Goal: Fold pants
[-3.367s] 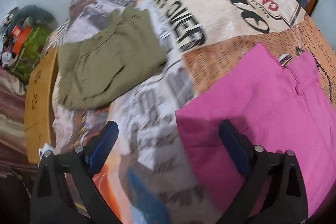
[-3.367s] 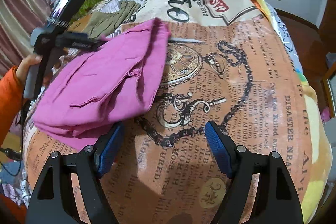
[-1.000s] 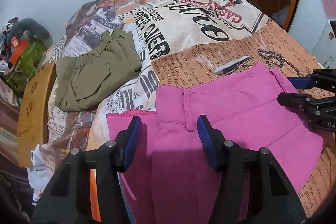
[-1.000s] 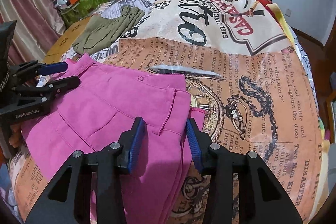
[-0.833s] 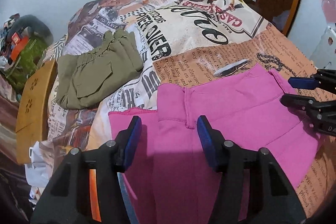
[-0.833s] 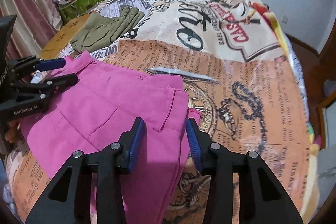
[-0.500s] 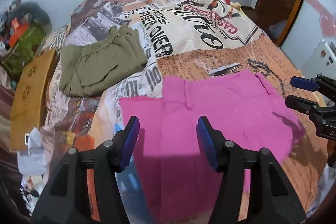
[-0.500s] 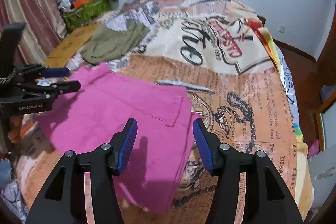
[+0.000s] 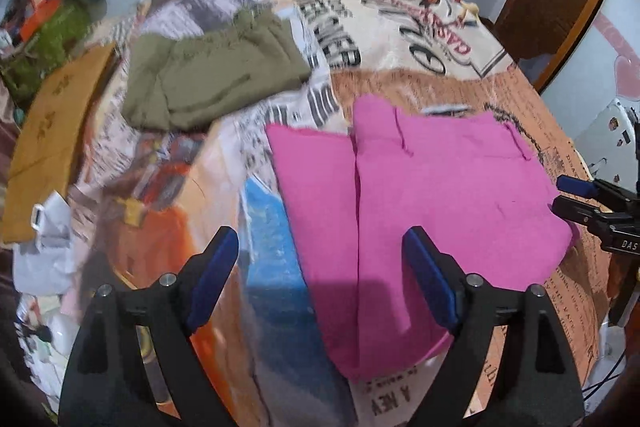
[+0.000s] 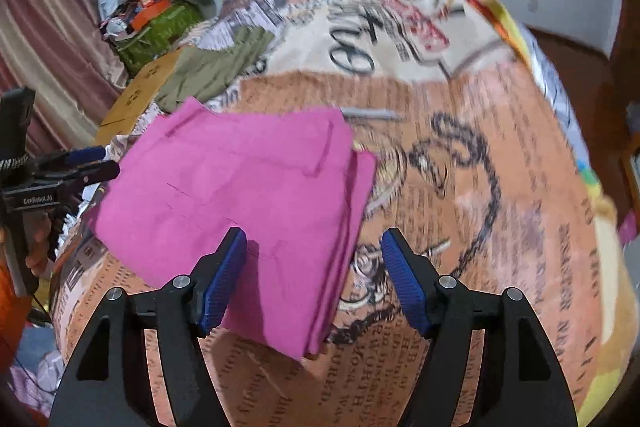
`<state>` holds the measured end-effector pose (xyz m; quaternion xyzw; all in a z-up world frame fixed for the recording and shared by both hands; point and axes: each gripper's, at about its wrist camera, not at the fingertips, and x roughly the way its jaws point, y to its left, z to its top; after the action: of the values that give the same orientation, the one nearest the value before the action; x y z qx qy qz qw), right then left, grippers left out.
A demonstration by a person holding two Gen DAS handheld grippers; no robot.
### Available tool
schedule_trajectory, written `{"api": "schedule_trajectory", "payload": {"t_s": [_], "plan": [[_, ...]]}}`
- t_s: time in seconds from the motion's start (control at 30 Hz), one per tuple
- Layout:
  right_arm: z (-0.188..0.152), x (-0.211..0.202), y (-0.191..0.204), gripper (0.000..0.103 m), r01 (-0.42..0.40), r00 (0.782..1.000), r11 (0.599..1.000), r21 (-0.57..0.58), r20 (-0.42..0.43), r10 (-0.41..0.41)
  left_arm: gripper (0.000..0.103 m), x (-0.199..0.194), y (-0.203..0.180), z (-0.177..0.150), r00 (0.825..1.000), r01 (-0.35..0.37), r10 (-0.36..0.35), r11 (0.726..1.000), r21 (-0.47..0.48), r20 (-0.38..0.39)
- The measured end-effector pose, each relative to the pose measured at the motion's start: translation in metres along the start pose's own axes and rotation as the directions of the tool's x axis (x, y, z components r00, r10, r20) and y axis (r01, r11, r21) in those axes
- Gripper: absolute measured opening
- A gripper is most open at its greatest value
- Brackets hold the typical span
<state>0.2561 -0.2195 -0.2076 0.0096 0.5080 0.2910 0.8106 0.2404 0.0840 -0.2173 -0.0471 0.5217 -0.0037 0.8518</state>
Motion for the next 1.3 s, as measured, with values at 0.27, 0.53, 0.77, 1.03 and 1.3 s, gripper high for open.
{"api": "schedule_trajectory", "payload": {"t_s": [0.27,0.53,0.77,1.03,1.3], "plan": [[0.003,0.019,-0.011,0.071,-0.072,0.997,0.995,0.062,-0.019,0.073,0.086,0.021,0.006,0.007,0.981,0.178,-0.186,0.978,-0.11,-0.059],[0.008,0.03,-0.014,0.069,-0.112,0.993,0.991,0.077,-0.012,0.114,0.09,0.036,0.007,0.013,0.978,0.195,-0.203,0.971,-0.136,-0.046],[0.012,0.029,-0.017,0.03,-0.153,0.988,0.982,0.11,0.005,0.153,0.051,0.026,0.0,0.017,0.981,0.194,-0.196,0.974,-0.117,-0.007],[0.02,0.01,-0.006,0.011,-0.128,0.99,0.989,0.073,0.069,0.123,0.023,0.013,-0.015,0.021,0.992,0.127,-0.126,0.99,-0.067,0.021],[0.036,-0.018,0.015,0.01,-0.128,0.982,0.992,0.012,0.139,0.125,0.011,-0.007,-0.004,0.024,0.989,0.141,-0.138,0.986,-0.084,0.047]]}}
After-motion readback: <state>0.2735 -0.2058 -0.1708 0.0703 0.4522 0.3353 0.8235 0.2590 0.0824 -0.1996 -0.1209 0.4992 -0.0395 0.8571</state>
